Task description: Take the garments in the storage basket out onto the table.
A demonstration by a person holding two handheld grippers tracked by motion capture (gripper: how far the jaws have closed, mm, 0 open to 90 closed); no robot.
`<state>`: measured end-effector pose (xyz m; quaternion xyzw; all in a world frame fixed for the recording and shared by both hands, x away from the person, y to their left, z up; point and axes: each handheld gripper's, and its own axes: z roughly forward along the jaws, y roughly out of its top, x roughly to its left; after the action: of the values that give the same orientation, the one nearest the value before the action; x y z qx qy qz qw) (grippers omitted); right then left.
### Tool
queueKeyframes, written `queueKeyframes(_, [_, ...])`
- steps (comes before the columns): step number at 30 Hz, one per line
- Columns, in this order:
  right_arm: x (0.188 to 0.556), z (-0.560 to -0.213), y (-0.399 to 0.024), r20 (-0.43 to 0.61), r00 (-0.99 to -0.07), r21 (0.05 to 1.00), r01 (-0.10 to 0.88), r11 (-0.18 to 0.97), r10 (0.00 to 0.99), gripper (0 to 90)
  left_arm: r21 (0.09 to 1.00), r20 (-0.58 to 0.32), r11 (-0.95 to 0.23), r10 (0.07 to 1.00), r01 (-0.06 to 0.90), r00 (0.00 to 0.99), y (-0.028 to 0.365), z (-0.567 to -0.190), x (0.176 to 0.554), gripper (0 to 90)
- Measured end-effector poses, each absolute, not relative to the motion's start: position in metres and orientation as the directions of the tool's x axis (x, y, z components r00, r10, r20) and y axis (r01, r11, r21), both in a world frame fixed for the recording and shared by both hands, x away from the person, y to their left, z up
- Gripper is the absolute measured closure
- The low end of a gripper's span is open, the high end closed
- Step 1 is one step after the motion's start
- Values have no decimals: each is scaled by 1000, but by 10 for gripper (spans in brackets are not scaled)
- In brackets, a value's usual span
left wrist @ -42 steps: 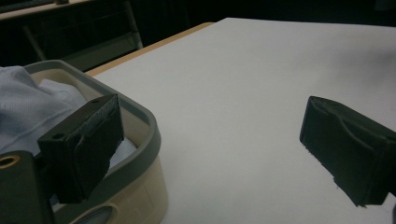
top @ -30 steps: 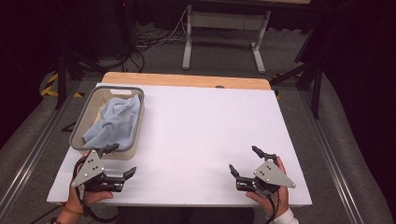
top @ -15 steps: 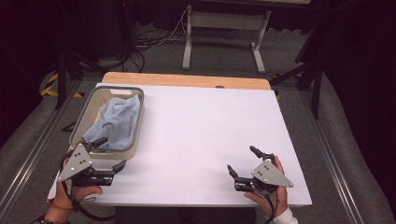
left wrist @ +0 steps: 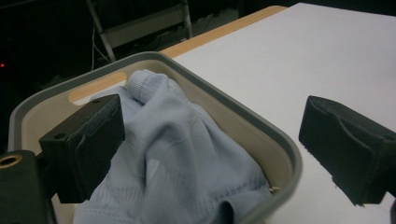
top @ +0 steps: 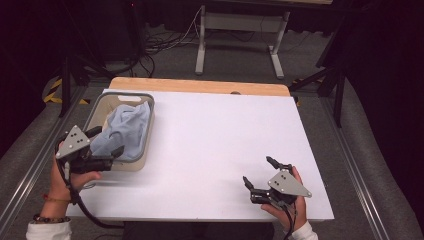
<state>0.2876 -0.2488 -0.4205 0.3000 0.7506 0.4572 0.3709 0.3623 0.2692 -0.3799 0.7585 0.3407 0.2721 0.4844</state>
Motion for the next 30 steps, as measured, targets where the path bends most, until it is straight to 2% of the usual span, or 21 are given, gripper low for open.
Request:
queueKeyframes(2, [288, -421, -248, -283, -546, 907, 115, 406, 788, 83, 916, 72, -299, 779, 268, 623, 269, -379, 368, 78])
queueKeyframes(3, [288, -422, -248, -282, -547, 906, 120, 407, 788, 83, 895, 59, -317, 782, 314, 620, 264, -376, 380, 77])
queueKeyframes(7, [290, -424, -249, -283, -550, 901, 127, 414, 785, 83, 857, 96, -377, 788, 352, 608, 252, -375, 396, 78])
queueKeyframes(13, [290, -427, -246, -287, -571, 889, 140, 435, 769, 83, 830, 85, -381, 809, 408, 581, 246, -377, 416, 84])
queueKeyframes(18, [291, -430, -244, -298, -584, 876, 148, 459, 756, 83, 782, 76, -397, 826, 480, 559, 243, -385, 423, 131])
queueKeyframes(24, [293, -433, -244, -300, -597, 863, 163, 478, 744, 83, 774, 86, -390, 846, 500, 527, 244, -386, 423, 220])
queueKeyframes(30, [294, -435, -242, -306, -606, 850, 174, 498, 734, 82, 742, 140, -427, 853, 517, 502, 238, -389, 422, 400])
